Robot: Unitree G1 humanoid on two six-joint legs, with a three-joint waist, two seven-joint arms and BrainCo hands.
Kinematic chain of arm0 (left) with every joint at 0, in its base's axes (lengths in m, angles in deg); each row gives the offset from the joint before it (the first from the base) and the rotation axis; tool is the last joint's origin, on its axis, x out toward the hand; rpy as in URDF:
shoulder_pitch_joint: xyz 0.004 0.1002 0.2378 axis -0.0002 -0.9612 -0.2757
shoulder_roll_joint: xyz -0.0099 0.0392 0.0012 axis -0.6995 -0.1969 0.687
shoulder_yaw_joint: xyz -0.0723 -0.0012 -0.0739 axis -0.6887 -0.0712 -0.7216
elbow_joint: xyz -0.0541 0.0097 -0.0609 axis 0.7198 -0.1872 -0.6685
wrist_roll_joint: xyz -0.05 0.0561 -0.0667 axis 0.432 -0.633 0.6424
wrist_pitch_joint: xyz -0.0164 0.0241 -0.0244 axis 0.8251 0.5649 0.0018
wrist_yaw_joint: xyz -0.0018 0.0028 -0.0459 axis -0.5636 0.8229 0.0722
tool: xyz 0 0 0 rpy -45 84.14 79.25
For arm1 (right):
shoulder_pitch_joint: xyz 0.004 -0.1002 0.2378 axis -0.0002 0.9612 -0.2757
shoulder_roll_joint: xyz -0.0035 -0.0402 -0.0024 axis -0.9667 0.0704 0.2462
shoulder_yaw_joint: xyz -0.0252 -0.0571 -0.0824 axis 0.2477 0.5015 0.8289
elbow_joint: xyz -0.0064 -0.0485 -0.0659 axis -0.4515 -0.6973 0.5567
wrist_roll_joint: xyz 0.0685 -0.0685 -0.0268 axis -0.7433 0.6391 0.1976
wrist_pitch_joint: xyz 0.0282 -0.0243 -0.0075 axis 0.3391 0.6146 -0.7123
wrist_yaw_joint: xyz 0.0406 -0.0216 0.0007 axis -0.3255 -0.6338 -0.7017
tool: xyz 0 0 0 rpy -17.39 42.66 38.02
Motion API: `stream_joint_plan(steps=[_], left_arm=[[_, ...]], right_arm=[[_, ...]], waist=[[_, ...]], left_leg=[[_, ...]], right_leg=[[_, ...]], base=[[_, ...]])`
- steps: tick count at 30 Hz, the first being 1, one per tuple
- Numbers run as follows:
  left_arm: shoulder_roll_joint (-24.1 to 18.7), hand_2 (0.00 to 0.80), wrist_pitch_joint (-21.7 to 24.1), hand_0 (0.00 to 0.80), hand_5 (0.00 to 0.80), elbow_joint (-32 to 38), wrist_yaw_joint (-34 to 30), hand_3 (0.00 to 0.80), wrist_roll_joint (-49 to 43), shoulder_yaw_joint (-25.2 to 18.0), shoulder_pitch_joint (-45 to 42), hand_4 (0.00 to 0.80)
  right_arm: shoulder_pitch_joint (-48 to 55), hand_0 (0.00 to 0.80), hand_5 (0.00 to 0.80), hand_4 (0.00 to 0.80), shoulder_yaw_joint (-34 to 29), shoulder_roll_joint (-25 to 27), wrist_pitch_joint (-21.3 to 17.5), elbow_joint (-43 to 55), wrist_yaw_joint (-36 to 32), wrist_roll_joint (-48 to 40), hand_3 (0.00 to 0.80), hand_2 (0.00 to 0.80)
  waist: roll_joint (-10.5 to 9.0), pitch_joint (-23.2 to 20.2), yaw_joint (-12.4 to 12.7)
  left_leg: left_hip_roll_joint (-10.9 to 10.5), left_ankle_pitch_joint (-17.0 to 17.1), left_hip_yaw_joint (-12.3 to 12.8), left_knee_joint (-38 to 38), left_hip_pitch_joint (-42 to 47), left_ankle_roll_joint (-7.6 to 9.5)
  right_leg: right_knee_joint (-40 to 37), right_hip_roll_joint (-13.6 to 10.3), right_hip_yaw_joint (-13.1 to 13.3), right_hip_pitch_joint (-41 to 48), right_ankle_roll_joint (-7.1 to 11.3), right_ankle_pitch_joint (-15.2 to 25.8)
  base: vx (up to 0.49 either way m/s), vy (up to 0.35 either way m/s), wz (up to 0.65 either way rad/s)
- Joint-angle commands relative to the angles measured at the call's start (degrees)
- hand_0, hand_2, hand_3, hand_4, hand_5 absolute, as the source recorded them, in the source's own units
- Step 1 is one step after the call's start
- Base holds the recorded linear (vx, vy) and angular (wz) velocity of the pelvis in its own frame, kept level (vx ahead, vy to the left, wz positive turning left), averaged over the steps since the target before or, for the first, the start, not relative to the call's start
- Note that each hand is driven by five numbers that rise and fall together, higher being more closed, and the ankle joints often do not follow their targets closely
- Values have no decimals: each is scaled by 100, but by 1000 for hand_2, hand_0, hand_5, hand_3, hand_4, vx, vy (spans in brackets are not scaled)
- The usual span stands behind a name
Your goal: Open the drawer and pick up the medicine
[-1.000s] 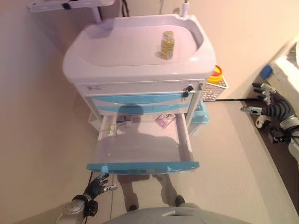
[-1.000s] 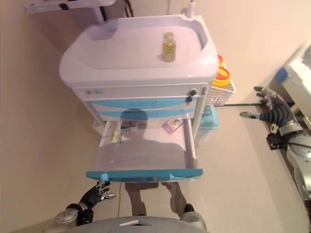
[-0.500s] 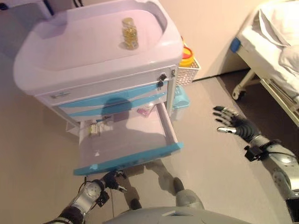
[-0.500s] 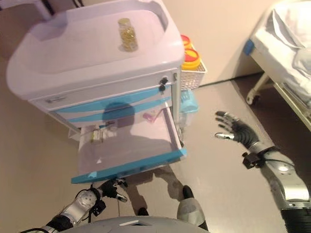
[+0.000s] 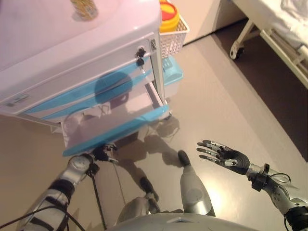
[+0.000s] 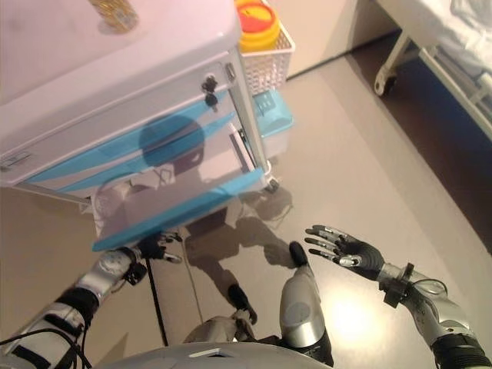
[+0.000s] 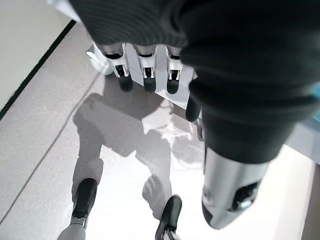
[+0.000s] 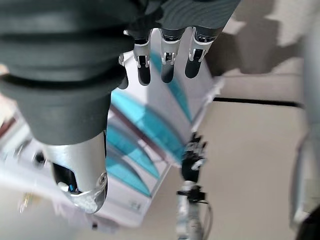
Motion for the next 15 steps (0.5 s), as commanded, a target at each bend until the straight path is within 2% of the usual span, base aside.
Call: stream_joint_plan(steps=[1, 7, 9, 10, 15], left_arm=[[-622, 0, -187, 0, 0, -305, -293, 0, 615, -291, 415, 0], [-1112, 0, -373, 0, 0, -750, -494, 0, 1019, -333, 1144, 0], [-1275, 0, -409, 0, 0, -886, -496, 0, 1096, -356, 1388, 0], [-1361, 0, -409, 0, 0, -958, -486, 0, 1105, -356, 1526, 0], [-1643, 0, -371, 0, 0, -1345, -296, 0, 1337, -400, 2084, 0]], right_arm=[[101, 0, 0, 0, 273, 74, -476, 40, -357, -556, 0, 0], [178, 0, 0, 0, 465, 10, -810, -403, -149, -531, 0, 0], [205, 0, 0, 0, 554, -78, -956, -511, -90, -589, 0, 0], [215, 0, 0, 0, 594, -135, -1045, -548, -22, -584, 0, 0], [143, 0, 0, 0, 693, -356, -1238, -622, 338, -699, 0, 0]], waist=[[-371, -199, -104], [-494, 97, -210], [-564, 206, -210], [-539, 274, -204], [-628, 453, -169]], left_leg=[[-99, -1094, -115, 1872, -765, 52], [-58, -1242, -21, 2323, -1111, 94], [-31, -1289, -45, 2487, -1260, 114], [1, -1470, -132, 2595, -1280, 104], [58, -1470, -173, 2778, -1530, 125]], right_leg=[[442, -214, -11, -338, 304, -206], [517, -203, 105, -555, 247, -193], [572, -177, 149, -638, 224, -200], [607, -141, 115, -602, 243, -328], [671, -74, 125, -757, 208, -312]], base=[[-46, 79, -2], [-42, 57, -6], [-16, 17, -6], [0, 0, 0], [-42, -14, 1]])
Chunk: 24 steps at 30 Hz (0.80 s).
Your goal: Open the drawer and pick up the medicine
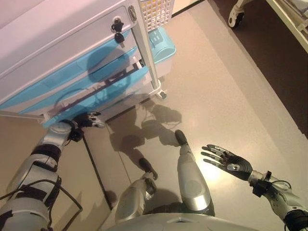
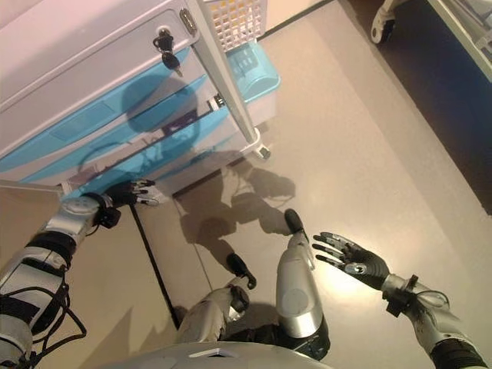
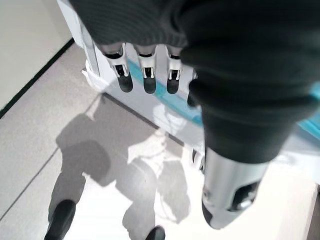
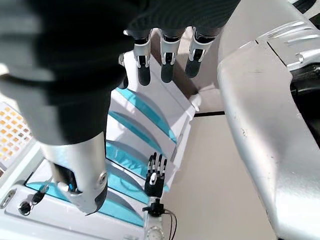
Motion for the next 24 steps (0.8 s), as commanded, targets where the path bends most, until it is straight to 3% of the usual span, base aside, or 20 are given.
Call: stream_joint_plan(steps=[1, 15, 20, 24], left_arm=[[-852, 0, 87, 0, 0, -410, 210, 0, 381, -413, 299, 0], [-1222, 0, 349, 0, 0, -486, 623, 0, 36, -539, 729, 0], [-1425, 0, 387, 0, 0, -1051, 883, 0, 189, -689, 987, 0], [-1458, 0, 616, 0, 0, -1440, 625, 0, 223, -776, 1120, 0]], right_arm=[[155, 0, 0, 0, 156, -309, -380, 126, 182, -304, 0, 0], [165, 0, 0, 0, 138, -725, -625, 139, 1130, -242, 0, 0], [137, 0, 0, 0, 133, -818, -689, -15, 1270, -326, 0, 0], [114, 0, 0, 0, 232, -933, -803, -109, 1272, -316, 0, 0]], waist=[[-453, -138, 16], [-564, -76, 277], [-600, -78, 325], [-653, -109, 377]], left_leg=[[-17, -1226, -211, 1983, -831, 119], [2, -1176, -364, 1948, -899, 123], [56, -1145, -386, 1857, -852, 117], [77, -1137, -430, 1808, -858, 112]], right_leg=[[275, -46, 28, -174, 247, -340], [34, -7, -119, -26, 234, -258], [-23, 5, -181, 70, 242, -228], [-78, 34, -236, 110, 249, -212]], base=[[-43, -22, 5], [-11, -50, 5], [-23, -64, 4], [-38, -94, 9]])
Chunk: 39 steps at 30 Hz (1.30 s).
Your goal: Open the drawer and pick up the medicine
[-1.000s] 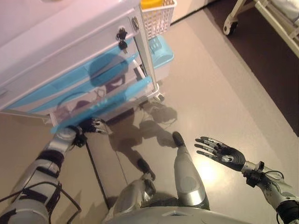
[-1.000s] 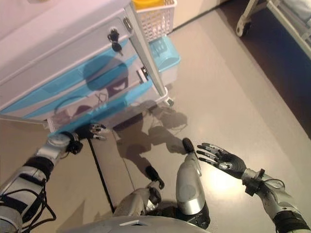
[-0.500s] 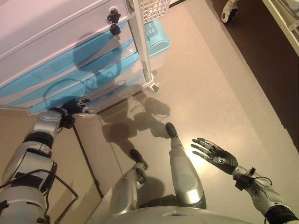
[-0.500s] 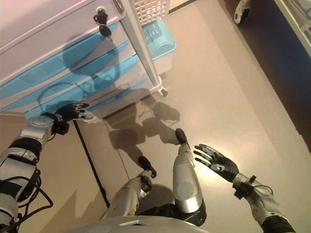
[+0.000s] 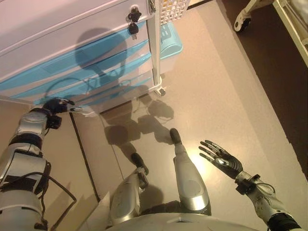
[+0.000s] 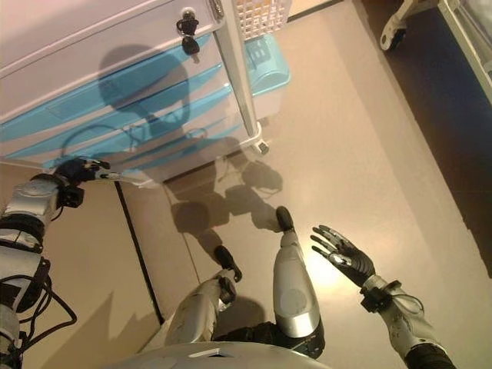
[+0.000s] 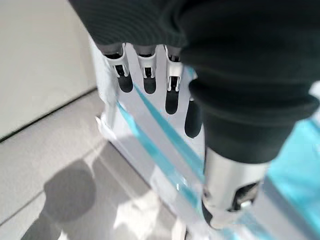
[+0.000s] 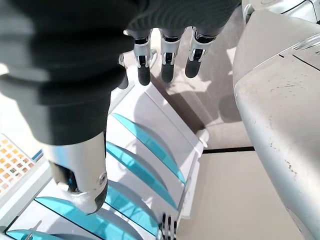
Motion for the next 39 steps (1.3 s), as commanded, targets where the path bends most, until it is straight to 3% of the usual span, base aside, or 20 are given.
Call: stream_joint_plan(steps=[1, 7, 15, 18, 22, 26, 33, 39], left_arm=[[-849, 0, 420, 0, 0, -270, -38, 0, 117, -302, 362, 0], [-457, 0, 326, 0, 0, 145, -627, 0, 173, -457, -185, 0], [757, 0, -37, 0, 0, 1555, -1552, 0, 69, -382, -1724, 0], [1327, 0, -247, 0, 0, 1970, -1746, 0, 140, -368, -2325, 0], [2102, 0, -348, 0, 0, 2026, -1893, 0, 316, -241, -2992, 0], [2574, 0, -330, 0, 0, 2040, -2119, 0, 386, -185, -3581, 0], [2978, 0, -500, 0, 0, 1943, -2358, 0, 1109, -403, -4331, 0], [3303, 0, -380, 0, 0, 1545, -2394, 0, 1498, -465, -4570, 0]], right_arm=[[107, 0, 0, 0, 160, -137, -289, 66, -32, -157, 0, 0], [64, 0, 0, 0, 199, -264, -233, 74, 228, 190, 0, 0], [-87, 0, 0, 0, 19, -467, 360, -383, 1501, 1147, 0, 0], [-199, 0, 0, 0, 2, -595, 587, -791, 1533, 1314, 0, 0], [-347, 0, 0, 0, 116, -849, 887, -1199, 1720, 1804, 0, 0], [-423, 0, 0, 0, 166, -1012, 961, -1336, 1806, 1883, 0, 0], [-434, 0, 0, 0, 146, -1205, 1112, -1399, 1823, 2108, 0, 0], [-584, 0, 0, 0, 229, -1487, 1235, -2084, 1603, 2095, 0, 0]], waist=[[-371, -217, 74], [-458, -361, 204], [-351, -763, 510], [-293, -963, 671], [-228, -1339, 868], [-169, -1632, 1042], [-54, -2002, 1325], [-48, -2229, 1575]], left_leg=[[-115, -994, -145, 1427, -571, 178], [-180, -726, -152, 1120, -434, 169], [-253, -436, -352, 407, 91, 65], [-266, -295, -518, 111, 275, 22], [-237, -103, -705, -274, 491, -34], [-185, 28, -840, -564, 676, -85], [-162, 191, -1154, -929, 834, -132], [-216, 250, -1380, -1135, 909, -138]], right_leg=[[73, -47, 45, -14, 360, -329], [-18, -60, -11, 93, 339, -178], [-274, -11, -268, 568, 321, -182], [-334, 56, -393, 725, 291, -196], [-366, 133, -582, 887, 227, -235], [-435, 204, -797, 1069, 166, -280], [-456, 256, -1124, 1329, 101, -436], [-492, 249, -1355, 1522, 77, -531]], base=[[-19, -70, 1], [-56, -109, 2], [36, -94, 7], [61, -121, 11], [82, -122, 20], [74, -100, 22], [33, -44, 24], [16, -11, 18]])
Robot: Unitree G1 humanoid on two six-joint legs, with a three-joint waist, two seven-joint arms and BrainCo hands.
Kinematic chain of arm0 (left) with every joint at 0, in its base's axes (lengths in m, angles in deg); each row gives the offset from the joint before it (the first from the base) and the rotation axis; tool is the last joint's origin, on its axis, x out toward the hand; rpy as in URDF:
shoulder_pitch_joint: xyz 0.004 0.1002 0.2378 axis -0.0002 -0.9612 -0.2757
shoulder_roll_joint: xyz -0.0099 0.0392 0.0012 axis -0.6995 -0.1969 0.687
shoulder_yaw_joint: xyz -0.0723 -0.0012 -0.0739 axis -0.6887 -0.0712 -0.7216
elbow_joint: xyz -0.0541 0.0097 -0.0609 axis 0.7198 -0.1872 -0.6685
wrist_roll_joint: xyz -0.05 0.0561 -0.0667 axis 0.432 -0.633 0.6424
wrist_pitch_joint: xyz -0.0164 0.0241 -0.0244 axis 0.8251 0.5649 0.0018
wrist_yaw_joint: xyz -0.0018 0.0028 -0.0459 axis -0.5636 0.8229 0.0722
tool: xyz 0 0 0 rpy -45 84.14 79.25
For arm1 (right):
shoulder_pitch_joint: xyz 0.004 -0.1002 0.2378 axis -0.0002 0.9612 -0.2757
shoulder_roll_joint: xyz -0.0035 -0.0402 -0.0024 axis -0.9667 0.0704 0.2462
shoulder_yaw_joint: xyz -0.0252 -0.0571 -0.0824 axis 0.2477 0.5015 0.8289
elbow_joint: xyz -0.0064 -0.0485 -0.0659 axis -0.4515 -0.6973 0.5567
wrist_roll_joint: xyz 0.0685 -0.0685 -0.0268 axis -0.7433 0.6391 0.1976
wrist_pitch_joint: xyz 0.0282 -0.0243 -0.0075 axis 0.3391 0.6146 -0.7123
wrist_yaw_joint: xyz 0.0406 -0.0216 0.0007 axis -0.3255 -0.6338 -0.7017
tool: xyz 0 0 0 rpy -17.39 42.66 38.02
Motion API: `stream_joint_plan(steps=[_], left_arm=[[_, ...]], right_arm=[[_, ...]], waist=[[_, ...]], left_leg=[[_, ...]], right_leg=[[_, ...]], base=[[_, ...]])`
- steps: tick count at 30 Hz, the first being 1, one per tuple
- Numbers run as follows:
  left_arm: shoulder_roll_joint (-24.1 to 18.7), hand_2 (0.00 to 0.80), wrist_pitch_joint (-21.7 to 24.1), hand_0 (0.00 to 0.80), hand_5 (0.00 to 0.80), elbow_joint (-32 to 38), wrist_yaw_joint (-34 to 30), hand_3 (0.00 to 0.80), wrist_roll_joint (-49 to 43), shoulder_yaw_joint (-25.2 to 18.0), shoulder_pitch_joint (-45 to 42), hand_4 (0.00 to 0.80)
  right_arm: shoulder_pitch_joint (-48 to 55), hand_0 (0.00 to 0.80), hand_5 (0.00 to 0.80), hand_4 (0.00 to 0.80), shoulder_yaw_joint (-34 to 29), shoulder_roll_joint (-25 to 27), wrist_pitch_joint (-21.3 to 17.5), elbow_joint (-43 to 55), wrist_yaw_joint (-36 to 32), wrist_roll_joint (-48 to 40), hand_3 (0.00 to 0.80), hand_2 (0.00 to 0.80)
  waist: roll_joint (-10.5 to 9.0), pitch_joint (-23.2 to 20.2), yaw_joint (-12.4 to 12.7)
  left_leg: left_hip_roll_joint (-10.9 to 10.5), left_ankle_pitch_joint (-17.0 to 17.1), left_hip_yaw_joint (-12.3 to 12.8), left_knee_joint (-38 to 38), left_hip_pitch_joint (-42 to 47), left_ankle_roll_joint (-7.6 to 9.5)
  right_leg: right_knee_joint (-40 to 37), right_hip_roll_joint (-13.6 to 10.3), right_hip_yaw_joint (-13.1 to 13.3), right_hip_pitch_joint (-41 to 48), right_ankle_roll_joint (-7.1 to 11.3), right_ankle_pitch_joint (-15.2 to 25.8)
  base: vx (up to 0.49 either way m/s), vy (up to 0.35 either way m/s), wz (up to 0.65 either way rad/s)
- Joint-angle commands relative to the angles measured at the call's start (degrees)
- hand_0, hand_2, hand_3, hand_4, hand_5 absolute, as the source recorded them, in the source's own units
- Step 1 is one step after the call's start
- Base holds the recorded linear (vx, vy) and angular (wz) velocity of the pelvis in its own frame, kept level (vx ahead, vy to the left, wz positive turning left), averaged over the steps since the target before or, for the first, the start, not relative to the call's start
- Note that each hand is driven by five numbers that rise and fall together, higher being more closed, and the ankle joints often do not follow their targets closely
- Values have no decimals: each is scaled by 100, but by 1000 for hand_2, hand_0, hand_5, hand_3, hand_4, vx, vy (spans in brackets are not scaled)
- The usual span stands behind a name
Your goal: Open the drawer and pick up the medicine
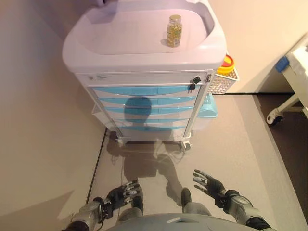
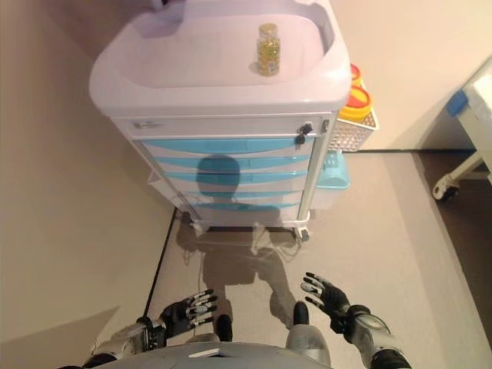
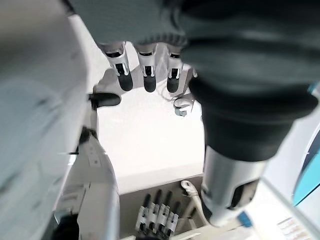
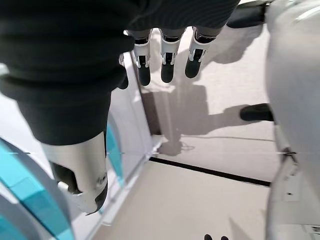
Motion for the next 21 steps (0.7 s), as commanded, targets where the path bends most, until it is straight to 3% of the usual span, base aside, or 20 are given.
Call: stream_joint_plan(steps=[1, 8, 21], left_arm=[[87, 0, 124, 0, 0, -463, -194, 0, 427, -69, 359, 0], [369, 0, 129, 0, 0, -855, -239, 0, 586, 6, 389, 0], [569, 0, 238, 0, 0, -1100, -184, 0, 1097, 58, 439, 0]], right_arm=[[-238, 0, 0, 0, 197, -257, 41, -272, -101, 12, 0, 0], [-408, 0, 0, 0, 231, -587, 256, -1135, -343, -330, 0, 0], [-451, 0, 0, 0, 279, -716, -225, -1773, -988, -360, 0, 0]], waist=[[-202, -110, 137], [-192, -296, 313], [-118, -418, 351]], left_leg=[[-251, -339, -192, 236, -222, 41], [-305, -356, -265, 132, -136, 89], [-384, -322, -305, 34, -138, 119]], right_leg=[[324, 172, -178, 36, 139, -439], [264, 162, -335, 184, 137, -471], [237, 123, -493, 235, 159, -465]], base=[[17, 7, 20], [13, 14, 12], [-13, 24, 4]])
